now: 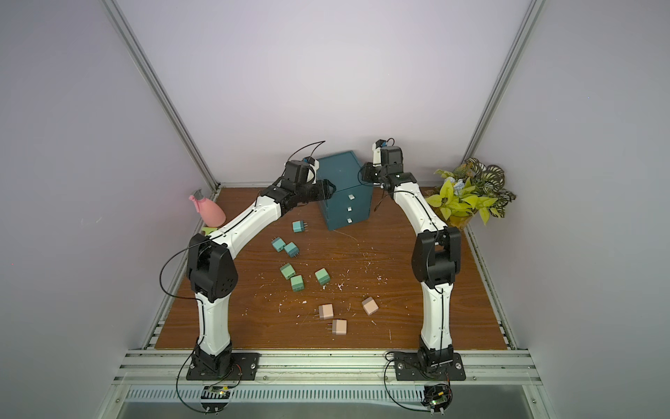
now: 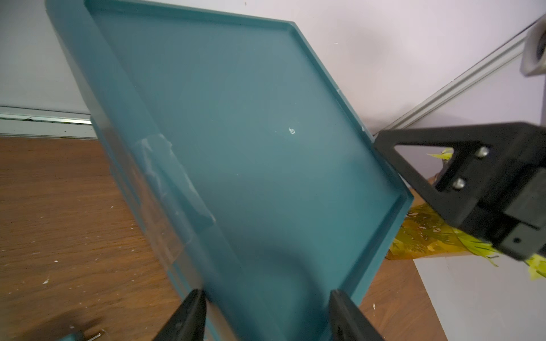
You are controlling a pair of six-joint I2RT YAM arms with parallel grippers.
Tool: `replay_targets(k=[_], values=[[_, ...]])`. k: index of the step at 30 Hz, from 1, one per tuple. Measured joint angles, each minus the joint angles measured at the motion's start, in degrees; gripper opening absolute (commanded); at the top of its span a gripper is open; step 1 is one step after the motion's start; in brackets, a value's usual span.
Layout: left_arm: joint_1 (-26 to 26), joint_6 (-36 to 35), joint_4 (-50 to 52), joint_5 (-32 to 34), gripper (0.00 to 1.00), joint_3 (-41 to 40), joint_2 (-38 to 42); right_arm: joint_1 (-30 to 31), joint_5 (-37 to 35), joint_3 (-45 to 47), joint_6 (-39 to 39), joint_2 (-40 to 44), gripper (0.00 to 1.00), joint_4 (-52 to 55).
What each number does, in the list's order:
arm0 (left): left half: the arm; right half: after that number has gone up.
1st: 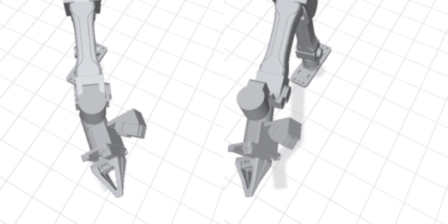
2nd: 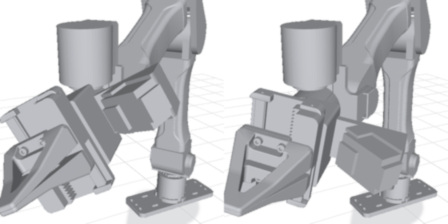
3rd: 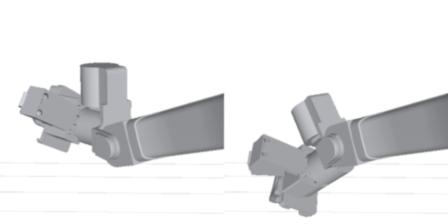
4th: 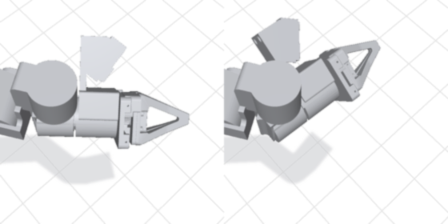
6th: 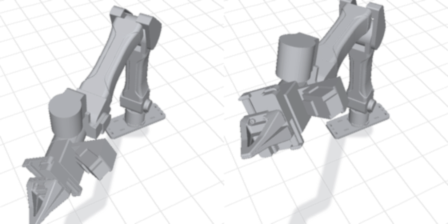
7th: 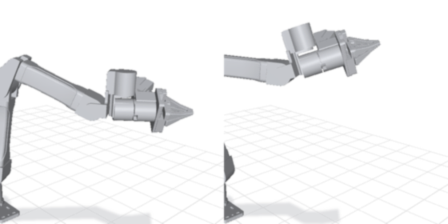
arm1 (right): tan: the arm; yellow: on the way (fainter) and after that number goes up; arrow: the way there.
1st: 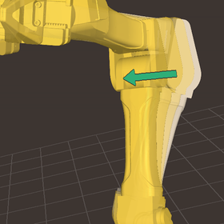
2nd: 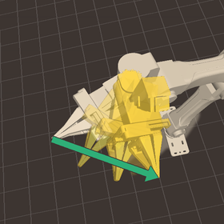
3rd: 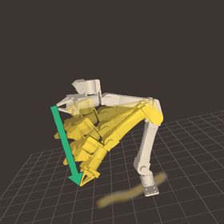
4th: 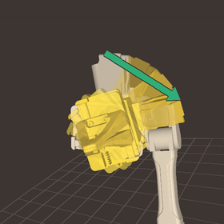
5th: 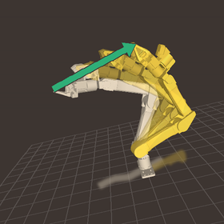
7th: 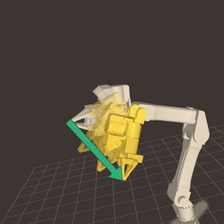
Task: Place the plugs into the drawer by color
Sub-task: Adjust the storage box at the center of the board.
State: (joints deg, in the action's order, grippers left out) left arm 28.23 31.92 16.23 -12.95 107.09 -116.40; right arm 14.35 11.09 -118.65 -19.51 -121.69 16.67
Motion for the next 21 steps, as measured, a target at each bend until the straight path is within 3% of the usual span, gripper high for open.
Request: replay_targets(k=[4, 7, 10, 17, 21], values=[[1.01, 0.04, -0.28, -0.22, 0.65, 0.0, -0.02, -0.46, 0.2, -6.91, 0.59, -0.2, 0.43, 2.84], [1.33, 0.2, -0.61, -1.01, 0.65, 0.0, -0.04, -0.85, 0.46, -6.14, 0.48, 3.02, 0.43, 2.34], [1.49, 0.61, -1.16, -1.81, 0.66, -0.11, -0.04, -1.07, 1.49, 5.73, -0.55, 11.37, 0.43, -2.38], [1.53, -0.24, -1.9, -0.9, 0.74, -0.13, -0.02, -1.31, 2.93, 45.53, -8.76, 34.05, 0.42, -23.69], [1.01, -1.27, -3.17, 0.87, 0.76, -0.13, -0.02, -1.31, 4.28, 61.83, -16.39, 38.99, 0.41, -37.83]])
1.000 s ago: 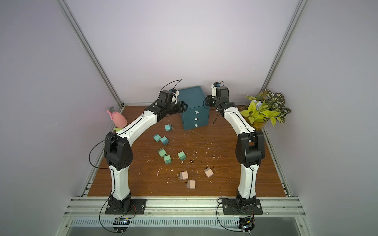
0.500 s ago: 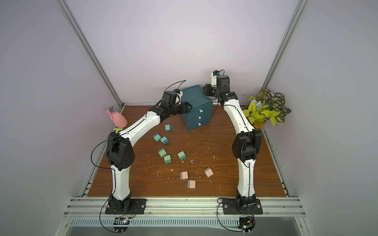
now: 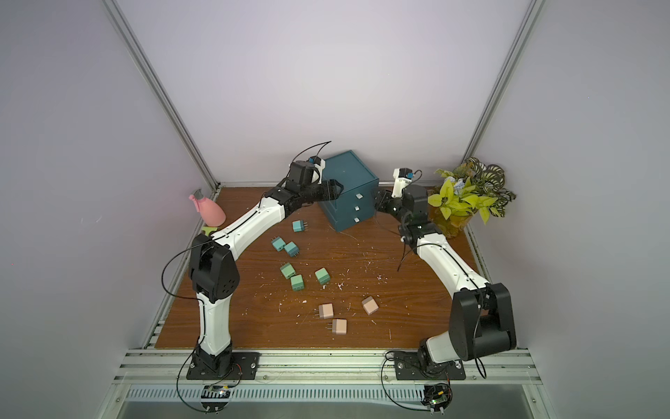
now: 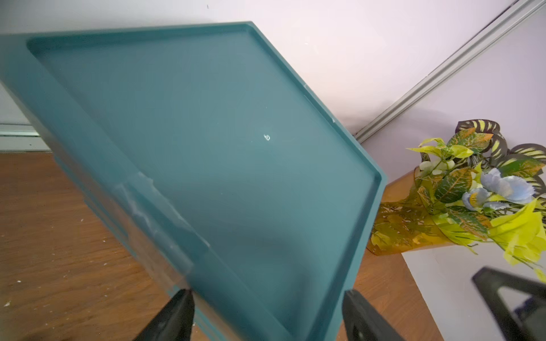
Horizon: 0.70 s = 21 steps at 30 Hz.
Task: Place the plugs into the drawer by color
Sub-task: Adjust the storage box at the center of the board.
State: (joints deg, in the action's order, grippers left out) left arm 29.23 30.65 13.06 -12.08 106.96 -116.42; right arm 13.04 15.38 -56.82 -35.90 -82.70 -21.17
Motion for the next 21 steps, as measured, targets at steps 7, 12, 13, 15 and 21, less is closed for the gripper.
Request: replay_targets(k=[7, 12, 13, 15, 21], values=[[-2.58, -0.92, -2.12, 1.75, 0.77, 0.0, 0.07, 0.0, 2.16, 9.64, -11.78, -1.64, 0.41, -15.76], [-4.28, -1.14, -2.14, 2.29, 0.77, 2.01, -0.52, 0.0, 4.81, 9.81, -18.38, -5.35, 0.41, -25.51], [-4.44, -1.14, -2.14, 2.27, 0.76, 2.91, -0.85, 0.0, 5.44, 9.81, -19.78, -6.47, 0.41, -27.32], [-4.44, -1.22, -2.32, 2.21, 0.76, 4.39, -1.44, 0.0, 6.49, 9.77, -22.34, -8.94, 0.4, -30.32], [-4.37, -1.51, -2.71, 1.79, 0.76, 6.4, -3.61, 0.0, 8.98, 8.2, -27.5, -14.6, 0.4, -32.65]])
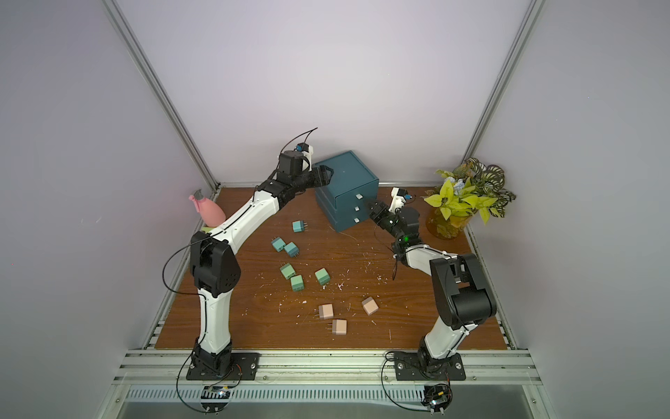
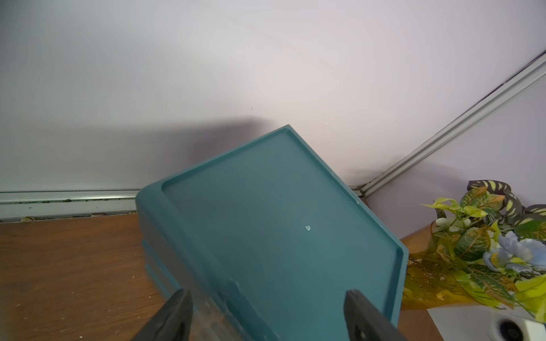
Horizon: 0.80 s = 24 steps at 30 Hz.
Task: Place the plugs into the drawer by color
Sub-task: Adjust the storage box at the center of the board, then open the drawer in the storage box.
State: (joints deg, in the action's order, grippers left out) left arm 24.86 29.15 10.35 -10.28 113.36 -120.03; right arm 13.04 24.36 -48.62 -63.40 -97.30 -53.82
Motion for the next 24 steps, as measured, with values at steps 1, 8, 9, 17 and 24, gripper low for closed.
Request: replay_targets(k=[1, 8, 9, 17, 24], values=[[0.0, -0.02, 0.09, -0.09, 0.76, 0.0, -0.35, 0.0, 0.15, -0.33, -0.59, -0.5, 0.4, -0.07], [-0.02, -0.11, 0.2, -0.7, 0.76, 0.0, -1.99, 0.09, 0.22, -3.1, -2.03, -1.9, 0.4, -0.07], [-0.02, -0.11, 0.2, -0.83, 0.76, 0.0, -2.12, 0.11, 0.2, -3.54, -2.1, -2.16, 0.4, -0.13], [-0.02, -0.04, 0.17, -1.7, 0.7, 0.07, -3.45, 0.92, 0.2, -7.63, -2.75, -6.29, 0.4, 0.07], [-0.09, 0.02, 0.15, -2.19, 0.66, 0.17, -3.78, 1.46, 0.22, -7.85, -3.85, -9.03, 0.37, 0.0]])
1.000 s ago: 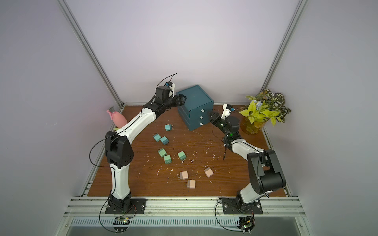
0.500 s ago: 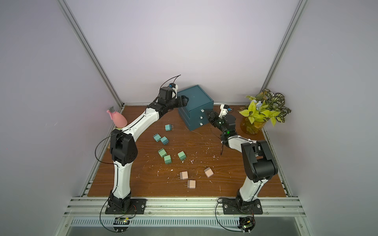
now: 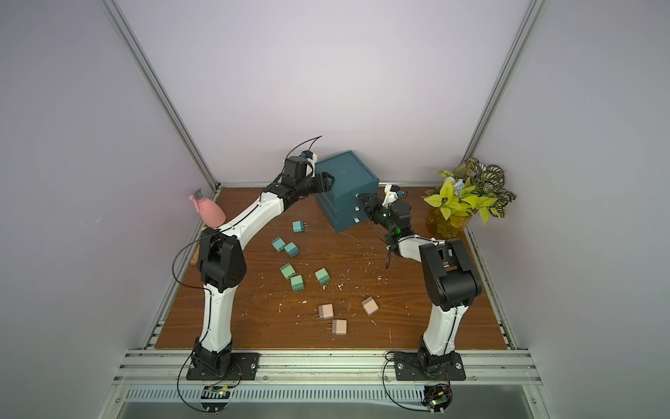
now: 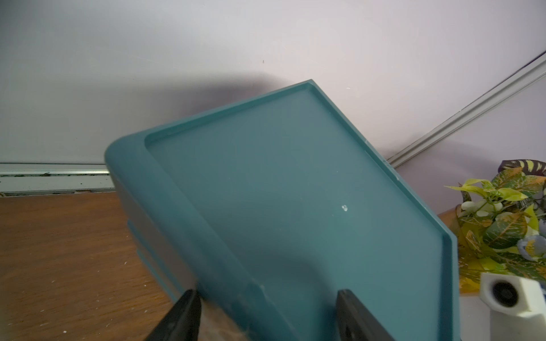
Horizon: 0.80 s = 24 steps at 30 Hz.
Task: Place the plugs into the drawer by color
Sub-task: Open the drawer in the storage box.
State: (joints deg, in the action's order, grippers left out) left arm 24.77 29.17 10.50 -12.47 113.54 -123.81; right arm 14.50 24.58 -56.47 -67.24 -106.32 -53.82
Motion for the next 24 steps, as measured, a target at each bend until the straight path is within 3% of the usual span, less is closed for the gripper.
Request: replay_targets(k=[9, 18, 24], values=[[-0.04, 0.0, -0.02, -0.13, 0.66, 0.0, 0.0, 0.15, -0.02, 0.0, -0.85, -0.35, 0.26, -0.9], [-0.07, 0.0, 0.0, -0.13, 0.66, 0.0, 0.0, 0.15, -0.11, 0.04, -1.03, -0.33, 0.0, -2.16], [-0.26, 0.0, 0.02, -0.13, 0.66, 0.07, -0.02, 0.17, -0.31, 1.44, -0.39, 0.79, 0.0, -2.12]])
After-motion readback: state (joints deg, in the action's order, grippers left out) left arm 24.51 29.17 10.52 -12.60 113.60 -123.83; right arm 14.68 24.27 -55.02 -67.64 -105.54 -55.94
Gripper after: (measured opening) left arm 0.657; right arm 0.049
